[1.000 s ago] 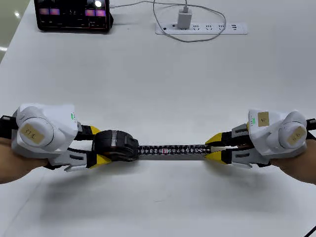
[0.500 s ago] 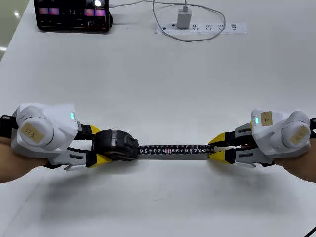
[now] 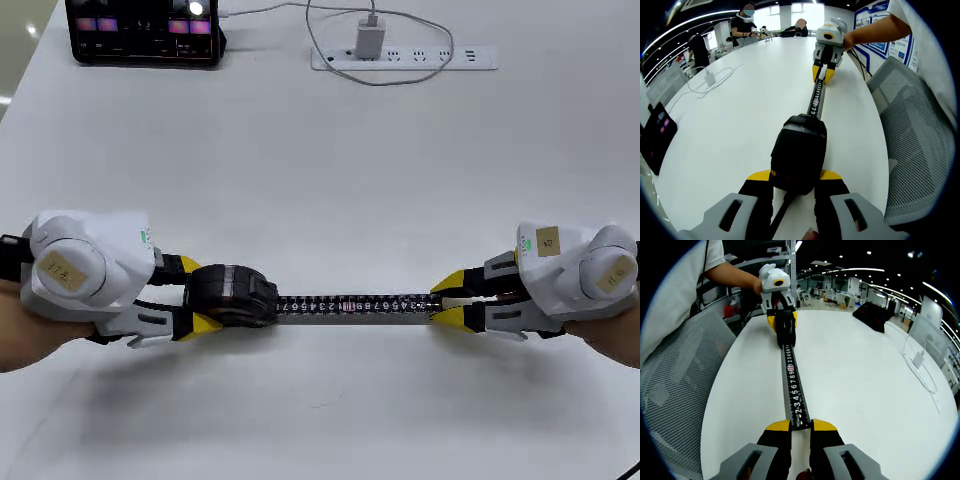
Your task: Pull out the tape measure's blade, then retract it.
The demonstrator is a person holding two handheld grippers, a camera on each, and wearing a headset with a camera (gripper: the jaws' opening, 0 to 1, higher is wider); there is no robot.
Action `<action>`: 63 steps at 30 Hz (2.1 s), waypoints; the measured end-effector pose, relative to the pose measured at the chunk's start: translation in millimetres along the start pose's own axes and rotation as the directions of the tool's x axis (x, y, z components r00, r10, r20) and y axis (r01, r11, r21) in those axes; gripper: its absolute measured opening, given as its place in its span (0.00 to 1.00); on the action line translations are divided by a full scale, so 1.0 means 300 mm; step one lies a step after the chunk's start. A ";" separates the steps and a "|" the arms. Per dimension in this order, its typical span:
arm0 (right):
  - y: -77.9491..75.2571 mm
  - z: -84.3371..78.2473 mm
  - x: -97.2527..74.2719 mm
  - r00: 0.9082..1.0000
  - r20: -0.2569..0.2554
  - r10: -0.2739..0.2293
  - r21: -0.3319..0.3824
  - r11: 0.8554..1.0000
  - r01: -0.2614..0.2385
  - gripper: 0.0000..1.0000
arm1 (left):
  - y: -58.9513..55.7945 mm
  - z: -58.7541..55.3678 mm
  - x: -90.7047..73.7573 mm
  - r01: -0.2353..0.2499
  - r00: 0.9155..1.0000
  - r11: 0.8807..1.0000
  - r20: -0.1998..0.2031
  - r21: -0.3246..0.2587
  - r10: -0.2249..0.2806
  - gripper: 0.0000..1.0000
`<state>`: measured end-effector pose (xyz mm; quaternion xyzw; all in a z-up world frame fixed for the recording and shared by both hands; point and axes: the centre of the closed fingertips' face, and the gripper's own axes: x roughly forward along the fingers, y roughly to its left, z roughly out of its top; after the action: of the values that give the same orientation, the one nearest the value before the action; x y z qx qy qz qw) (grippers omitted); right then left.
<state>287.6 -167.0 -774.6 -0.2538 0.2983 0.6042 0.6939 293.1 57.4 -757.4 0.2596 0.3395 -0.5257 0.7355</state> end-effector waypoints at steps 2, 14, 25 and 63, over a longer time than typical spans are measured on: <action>-0.001 -0.003 -0.002 1.000 -0.003 0.000 0.000 1.000 0.000 0.09 | 0.000 0.000 0.000 0.000 1.000 1.000 0.000 0.000 0.000 0.26; -0.010 -0.022 -0.015 1.000 -0.021 0.000 -0.006 1.000 -0.001 0.09 | 0.000 0.001 0.001 0.000 1.000 1.000 -0.001 0.000 0.000 0.26; -0.003 -0.032 -0.032 0.999 -0.034 -0.002 -0.002 1.000 0.002 0.09 | 0.000 0.001 0.001 -0.001 1.000 1.000 -0.003 0.001 0.001 0.26; -0.013 -0.113 -0.112 0.995 -0.102 -0.004 0.006 1.000 0.005 0.09 | -0.002 0.002 0.001 0.000 1.000 1.000 -0.010 0.005 0.000 0.26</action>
<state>284.9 -214.6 -773.9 -0.2826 0.3346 0.5880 0.6800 292.8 56.4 -757.3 0.2642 0.3419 -0.5253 0.7330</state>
